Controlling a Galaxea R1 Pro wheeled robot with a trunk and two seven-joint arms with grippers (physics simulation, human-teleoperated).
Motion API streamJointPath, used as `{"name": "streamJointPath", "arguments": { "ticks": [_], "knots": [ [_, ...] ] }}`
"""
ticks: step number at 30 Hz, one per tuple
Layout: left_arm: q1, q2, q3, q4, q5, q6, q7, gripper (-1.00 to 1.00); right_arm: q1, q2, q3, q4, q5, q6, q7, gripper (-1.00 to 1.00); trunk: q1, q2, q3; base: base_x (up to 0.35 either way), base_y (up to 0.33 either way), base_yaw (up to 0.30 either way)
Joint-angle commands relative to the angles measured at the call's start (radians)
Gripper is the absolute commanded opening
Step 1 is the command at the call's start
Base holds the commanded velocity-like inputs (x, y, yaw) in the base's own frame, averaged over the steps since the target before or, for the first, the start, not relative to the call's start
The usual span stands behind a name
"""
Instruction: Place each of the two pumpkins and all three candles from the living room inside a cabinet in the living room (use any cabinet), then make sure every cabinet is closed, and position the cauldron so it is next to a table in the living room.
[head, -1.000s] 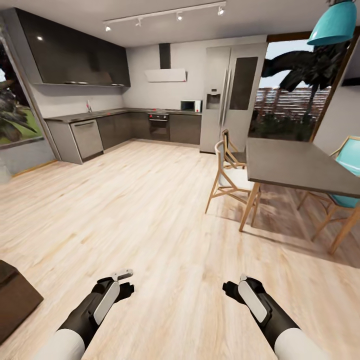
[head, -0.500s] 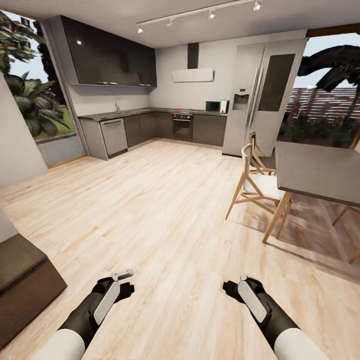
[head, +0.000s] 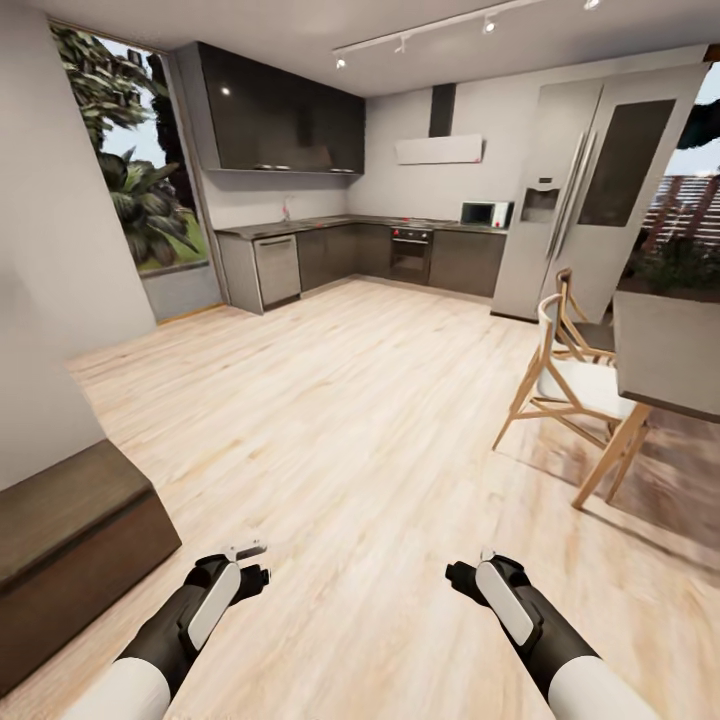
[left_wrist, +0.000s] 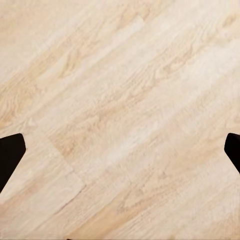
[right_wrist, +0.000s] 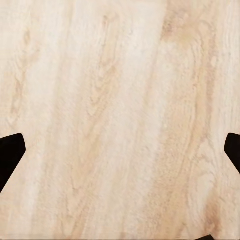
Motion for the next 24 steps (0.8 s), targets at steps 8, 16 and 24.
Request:
{"name": "streamJointPath", "arguments": {
  "ticks": [8, 16, 24],
  "knots": [
    [-0.001, -0.013, -0.006, -0.001, 0.009, 0.000, 0.015, 1.00, 0.000, -0.001, 0.005, -0.002, -0.009, 0.002, -0.009, 1.00, 0.000, -0.001, -0.001, 0.000, 0.000, 0.291],
    [-0.001, -0.019, -0.006, 0.000, 0.009, 0.000, 0.017, 1.00, 0.000, -0.001, 0.005, -0.002, -0.009, 0.002, -0.010, 1.00, 0.000, -0.001, -0.001, 0.000, 0.000, 0.291],
    [-0.001, -0.019, -0.006, 0.000, 0.009, 0.000, 0.017, 1.00, 0.000, -0.001, 0.006, -0.001, -0.009, 0.002, -0.010, 1.00, 0.000, -0.001, -0.001, 0.000, 0.000, 0.291]
  ]
}}
